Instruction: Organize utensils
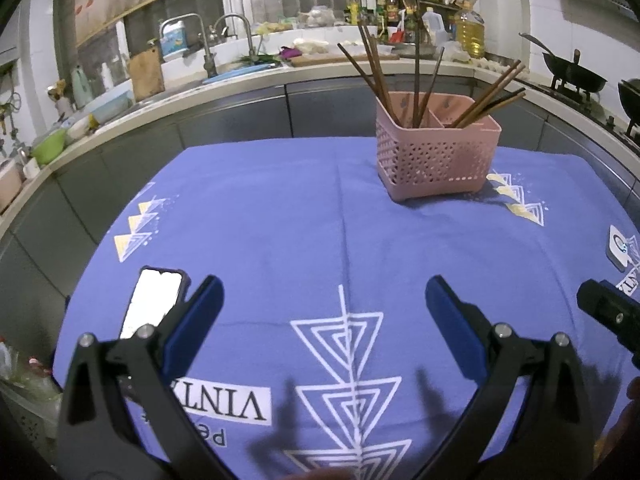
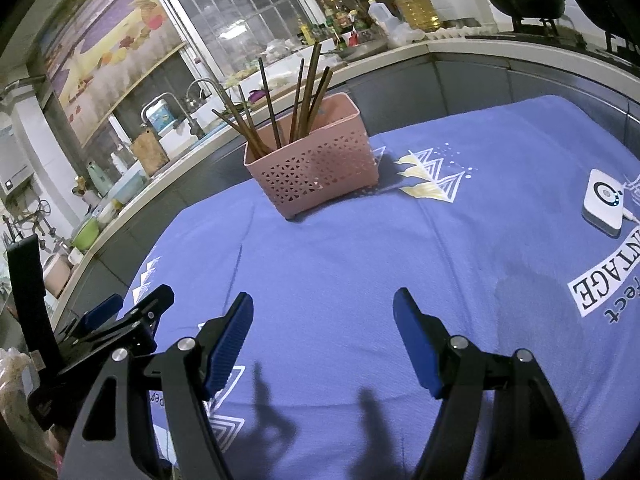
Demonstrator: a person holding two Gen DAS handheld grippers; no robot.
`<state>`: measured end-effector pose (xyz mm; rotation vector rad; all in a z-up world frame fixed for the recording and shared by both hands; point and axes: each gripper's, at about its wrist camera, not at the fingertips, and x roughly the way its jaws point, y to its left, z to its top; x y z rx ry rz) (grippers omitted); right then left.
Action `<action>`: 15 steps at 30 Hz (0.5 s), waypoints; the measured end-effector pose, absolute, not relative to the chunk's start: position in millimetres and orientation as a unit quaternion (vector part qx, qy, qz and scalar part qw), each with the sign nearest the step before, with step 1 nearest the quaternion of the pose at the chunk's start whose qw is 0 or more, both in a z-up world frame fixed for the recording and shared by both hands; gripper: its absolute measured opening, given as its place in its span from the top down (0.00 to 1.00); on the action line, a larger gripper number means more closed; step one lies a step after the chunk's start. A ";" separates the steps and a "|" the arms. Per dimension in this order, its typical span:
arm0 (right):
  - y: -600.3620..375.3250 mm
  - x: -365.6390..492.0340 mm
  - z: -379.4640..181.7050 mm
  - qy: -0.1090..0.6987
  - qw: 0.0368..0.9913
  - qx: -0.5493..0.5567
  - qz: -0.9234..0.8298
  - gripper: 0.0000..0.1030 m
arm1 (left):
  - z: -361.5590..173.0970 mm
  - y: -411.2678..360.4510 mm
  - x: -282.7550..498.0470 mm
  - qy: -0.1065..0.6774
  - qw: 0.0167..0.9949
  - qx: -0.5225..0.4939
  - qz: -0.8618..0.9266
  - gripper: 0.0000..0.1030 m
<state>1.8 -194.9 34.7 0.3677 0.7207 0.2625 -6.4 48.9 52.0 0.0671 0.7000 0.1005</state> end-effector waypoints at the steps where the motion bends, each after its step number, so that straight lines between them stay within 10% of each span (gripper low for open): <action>1: -194.5 1.6 34.5 0.349 0.911 0.178 0.127 0.30 | 52.0 48.9 -6.8 0.342 0.938 0.034 0.050 0.06; 15: -187.9 1.2 51.1 0.328 0.919 0.168 0.138 0.30 | 56.7 49.5 -1.4 0.338 0.938 0.050 0.057 0.06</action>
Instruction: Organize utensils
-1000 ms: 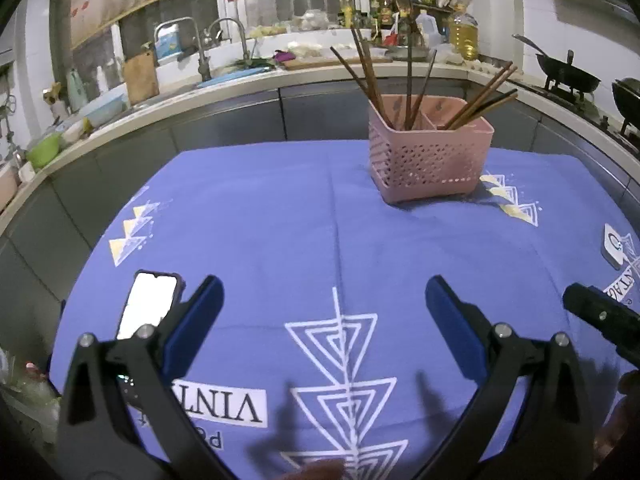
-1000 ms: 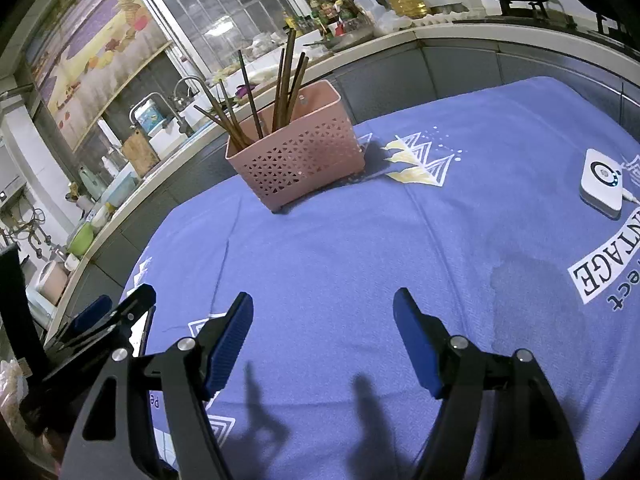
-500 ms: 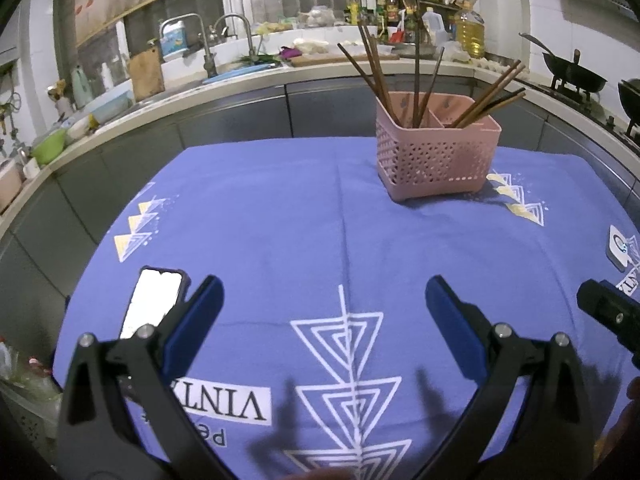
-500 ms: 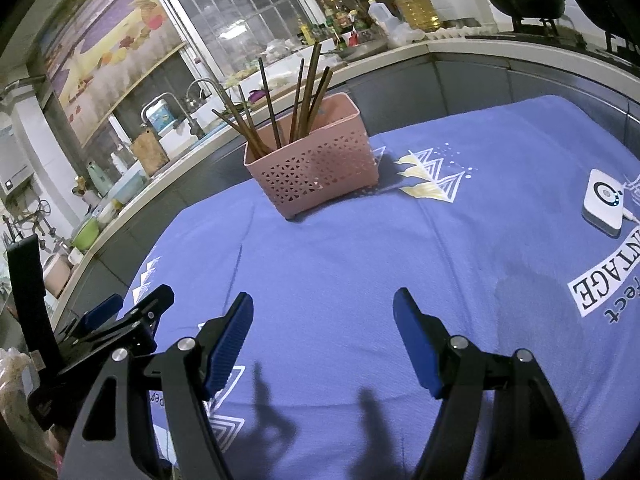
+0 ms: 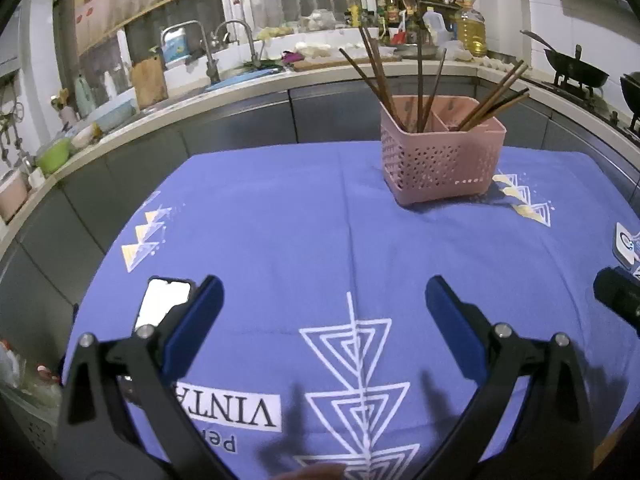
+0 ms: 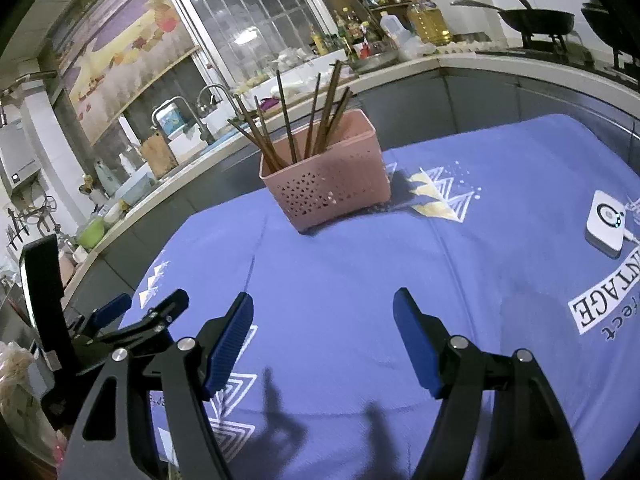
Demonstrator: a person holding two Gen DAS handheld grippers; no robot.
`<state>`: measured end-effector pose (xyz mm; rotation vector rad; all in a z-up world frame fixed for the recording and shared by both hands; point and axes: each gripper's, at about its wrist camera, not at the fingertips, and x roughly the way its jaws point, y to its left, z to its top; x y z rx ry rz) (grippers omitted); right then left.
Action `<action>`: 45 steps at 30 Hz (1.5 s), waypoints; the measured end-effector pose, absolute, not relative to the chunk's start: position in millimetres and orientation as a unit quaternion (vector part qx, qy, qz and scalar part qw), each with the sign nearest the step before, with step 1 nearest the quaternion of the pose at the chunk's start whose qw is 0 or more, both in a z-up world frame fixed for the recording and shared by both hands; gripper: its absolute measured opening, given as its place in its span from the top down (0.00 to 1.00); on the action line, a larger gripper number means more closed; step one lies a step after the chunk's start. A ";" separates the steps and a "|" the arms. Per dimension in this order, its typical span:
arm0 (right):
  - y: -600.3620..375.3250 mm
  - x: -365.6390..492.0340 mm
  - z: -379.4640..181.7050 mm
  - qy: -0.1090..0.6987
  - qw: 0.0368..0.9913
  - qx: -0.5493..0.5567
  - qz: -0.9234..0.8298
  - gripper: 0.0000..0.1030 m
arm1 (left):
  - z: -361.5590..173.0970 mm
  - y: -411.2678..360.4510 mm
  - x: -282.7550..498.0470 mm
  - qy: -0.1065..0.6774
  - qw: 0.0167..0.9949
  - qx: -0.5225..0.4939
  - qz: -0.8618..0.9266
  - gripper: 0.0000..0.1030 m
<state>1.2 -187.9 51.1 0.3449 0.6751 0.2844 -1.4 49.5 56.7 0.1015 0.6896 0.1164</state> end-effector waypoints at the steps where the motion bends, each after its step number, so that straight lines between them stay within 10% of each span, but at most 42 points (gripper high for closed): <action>1: -187.0 1.0 53.4 0.326 0.920 0.167 0.140 0.30 | 57.5 49.1 -1.6 0.336 0.939 0.050 0.056 0.06; 45: -177.2 -8.2 79.2 0.293 0.930 0.156 0.156 0.30 | 76.0 41.8 -16.0 0.316 0.947 0.041 0.032 0.06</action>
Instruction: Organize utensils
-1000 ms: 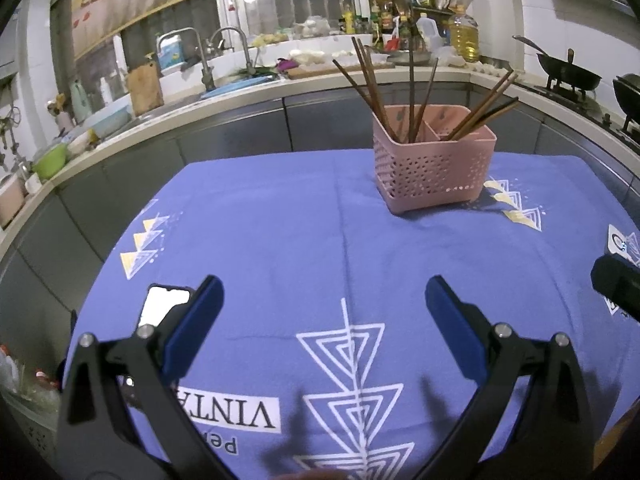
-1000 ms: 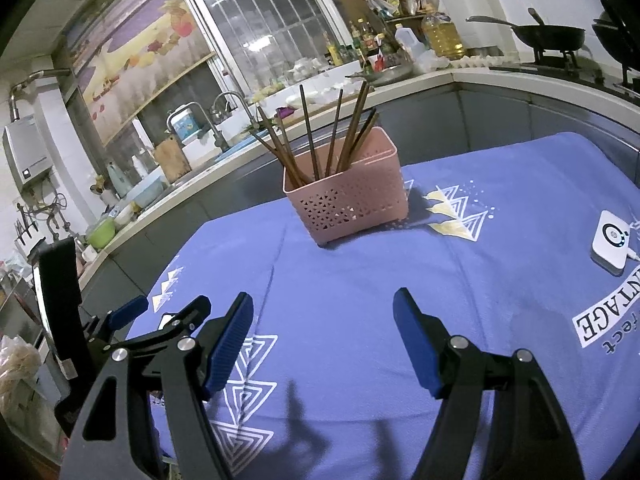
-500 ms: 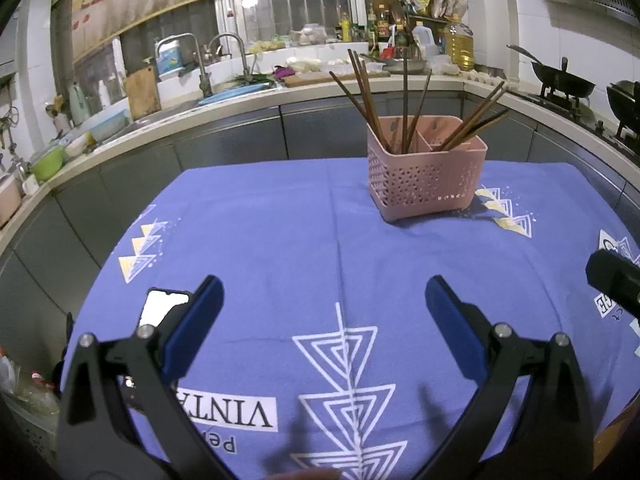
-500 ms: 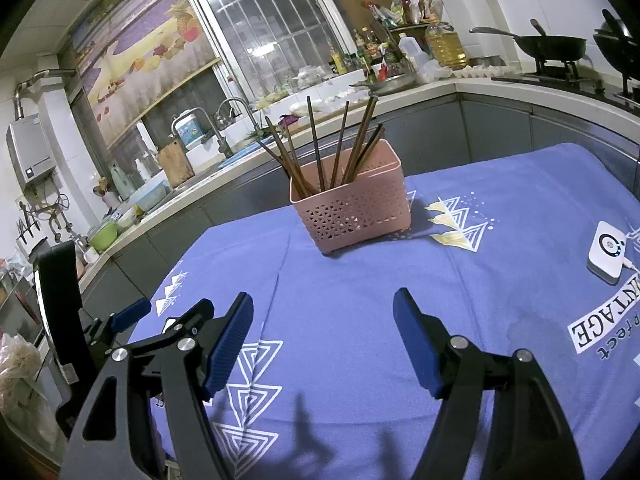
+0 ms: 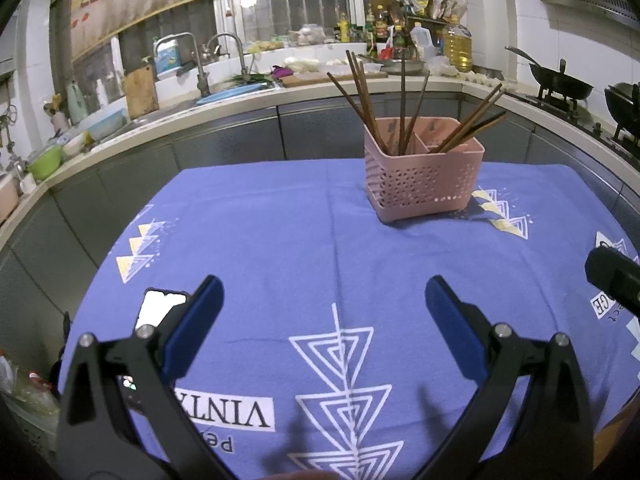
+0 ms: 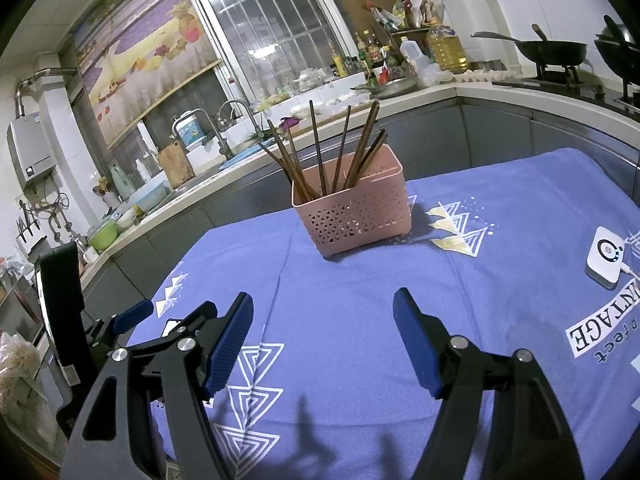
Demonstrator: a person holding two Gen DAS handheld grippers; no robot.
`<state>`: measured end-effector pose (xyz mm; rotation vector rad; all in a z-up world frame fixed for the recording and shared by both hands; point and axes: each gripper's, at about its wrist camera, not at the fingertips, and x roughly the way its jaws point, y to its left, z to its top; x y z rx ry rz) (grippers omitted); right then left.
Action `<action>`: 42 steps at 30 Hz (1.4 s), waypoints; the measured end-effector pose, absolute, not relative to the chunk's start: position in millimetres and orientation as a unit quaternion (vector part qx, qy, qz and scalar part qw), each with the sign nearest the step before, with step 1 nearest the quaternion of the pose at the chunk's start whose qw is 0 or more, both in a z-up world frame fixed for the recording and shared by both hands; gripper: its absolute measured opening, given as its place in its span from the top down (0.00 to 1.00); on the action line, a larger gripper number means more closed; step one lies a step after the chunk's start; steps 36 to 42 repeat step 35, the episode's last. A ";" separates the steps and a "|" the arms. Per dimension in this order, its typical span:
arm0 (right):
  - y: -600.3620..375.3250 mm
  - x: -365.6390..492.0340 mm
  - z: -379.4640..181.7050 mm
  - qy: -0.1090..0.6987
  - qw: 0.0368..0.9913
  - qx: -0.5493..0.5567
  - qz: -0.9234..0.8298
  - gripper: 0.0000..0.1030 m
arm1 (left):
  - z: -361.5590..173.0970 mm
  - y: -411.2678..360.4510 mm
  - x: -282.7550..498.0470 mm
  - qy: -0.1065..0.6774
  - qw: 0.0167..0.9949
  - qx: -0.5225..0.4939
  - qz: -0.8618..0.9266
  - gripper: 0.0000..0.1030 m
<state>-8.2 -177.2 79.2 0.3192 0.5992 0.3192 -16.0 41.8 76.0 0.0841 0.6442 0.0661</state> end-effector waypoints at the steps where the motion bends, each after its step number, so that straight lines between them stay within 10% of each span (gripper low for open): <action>1: -177.6 -8.0 80.4 0.292 0.931 0.156 0.156 0.30 | 76.4 41.2 -16.2 0.316 0.947 0.041 0.032 0.06; 42: -178.7 -9.6 81.6 0.290 0.931 0.158 0.154 0.30 | 78.4 30.9 -19.7 0.313 0.949 0.045 0.010 0.06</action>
